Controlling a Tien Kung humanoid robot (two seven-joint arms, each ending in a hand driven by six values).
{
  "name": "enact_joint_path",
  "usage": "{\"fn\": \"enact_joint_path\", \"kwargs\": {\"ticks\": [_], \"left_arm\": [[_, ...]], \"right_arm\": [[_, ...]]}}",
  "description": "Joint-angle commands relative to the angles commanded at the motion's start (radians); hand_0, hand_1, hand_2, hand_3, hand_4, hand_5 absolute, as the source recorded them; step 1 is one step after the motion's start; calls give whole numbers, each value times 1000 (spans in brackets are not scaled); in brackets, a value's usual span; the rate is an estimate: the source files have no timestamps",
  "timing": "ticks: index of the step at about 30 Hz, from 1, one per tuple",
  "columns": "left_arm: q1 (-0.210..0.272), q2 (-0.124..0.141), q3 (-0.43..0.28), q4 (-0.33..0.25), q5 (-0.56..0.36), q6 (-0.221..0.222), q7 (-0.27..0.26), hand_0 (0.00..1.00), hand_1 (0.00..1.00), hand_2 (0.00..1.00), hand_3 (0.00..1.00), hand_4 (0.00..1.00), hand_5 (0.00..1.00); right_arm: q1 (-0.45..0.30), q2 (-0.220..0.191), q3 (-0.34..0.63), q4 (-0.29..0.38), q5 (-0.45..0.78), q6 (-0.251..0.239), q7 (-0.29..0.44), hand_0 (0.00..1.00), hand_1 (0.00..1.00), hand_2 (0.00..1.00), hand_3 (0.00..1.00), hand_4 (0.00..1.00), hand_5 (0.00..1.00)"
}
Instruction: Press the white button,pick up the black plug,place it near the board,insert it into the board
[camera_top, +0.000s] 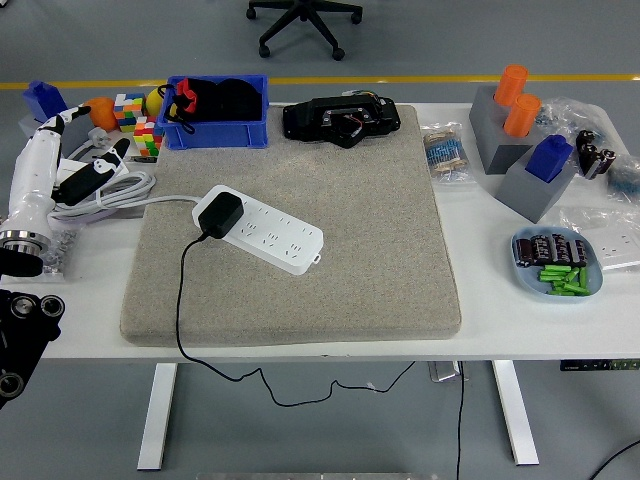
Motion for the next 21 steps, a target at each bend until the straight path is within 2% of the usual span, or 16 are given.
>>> {"fn": "enact_joint_path", "kwargs": {"ticks": [5, 10, 14, 21], "left_arm": [[-9, 3, -28, 5, -4, 0, -1, 974, 947, 889, 825, 849, 701], [-9, 28, -6, 4, -14, -1, -3, 974, 945, 888, 825, 844, 695], [14, 21, -17, -5, -12, -3, 0, 974, 946, 888, 821, 839, 699], [19, 24, -11, -30, -13, -3, 2, 974, 945, 886, 819, 831, 691]], "right_arm": [[35, 9, -26, -8, 8, -2, -1, 702, 617, 634, 606, 633, 350], [54, 0, -67, -6, 19, -10, 2, 701, 620, 636, 608, 635, 351], [37, -9, -52, -4, 12, -11, -1, 702, 623, 640, 609, 637, 357], [36, -1, -41, -6, 10, -5, -3, 705, 624, 644, 610, 642, 357]]}}
